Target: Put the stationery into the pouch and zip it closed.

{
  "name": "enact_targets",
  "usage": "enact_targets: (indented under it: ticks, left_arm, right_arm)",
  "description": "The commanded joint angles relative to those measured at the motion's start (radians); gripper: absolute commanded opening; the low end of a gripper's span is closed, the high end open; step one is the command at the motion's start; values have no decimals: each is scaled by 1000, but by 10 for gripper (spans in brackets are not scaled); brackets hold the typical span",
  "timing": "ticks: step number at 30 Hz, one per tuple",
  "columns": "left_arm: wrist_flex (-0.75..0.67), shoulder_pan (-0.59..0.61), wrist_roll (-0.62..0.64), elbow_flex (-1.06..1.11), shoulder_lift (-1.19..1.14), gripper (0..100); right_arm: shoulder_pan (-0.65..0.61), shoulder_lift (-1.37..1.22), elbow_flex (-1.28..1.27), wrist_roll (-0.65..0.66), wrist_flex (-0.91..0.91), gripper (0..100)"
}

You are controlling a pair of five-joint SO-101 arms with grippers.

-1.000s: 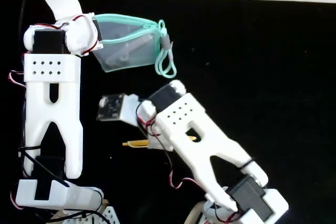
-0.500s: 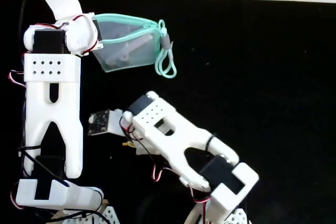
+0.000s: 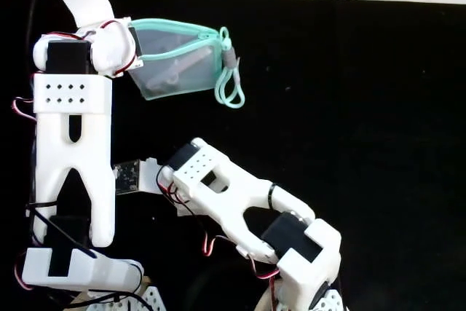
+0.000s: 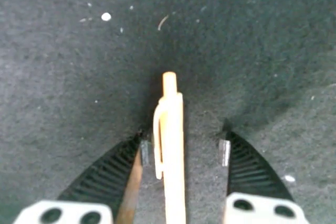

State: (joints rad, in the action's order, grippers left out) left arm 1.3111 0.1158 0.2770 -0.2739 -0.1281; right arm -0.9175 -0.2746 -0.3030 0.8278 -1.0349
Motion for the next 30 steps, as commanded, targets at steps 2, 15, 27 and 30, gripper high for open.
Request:
enact_targets:
  ticks: [2,15,27,30]
  left_arm:
    - [2,12,-6,5,-61,7]
    - [0,13,-6,7,-61,7]
    - [-2,13,-6,8,-61,7]
    - [-2,12,-6,8,-61,7]
  right_arm:
    - [-13,-22,7,3,62,159]
    - [15,-18,7,-147,58,8]
    - [180,101,68,-456,-47,7]
    - [232,127,67,-508,-71,7]
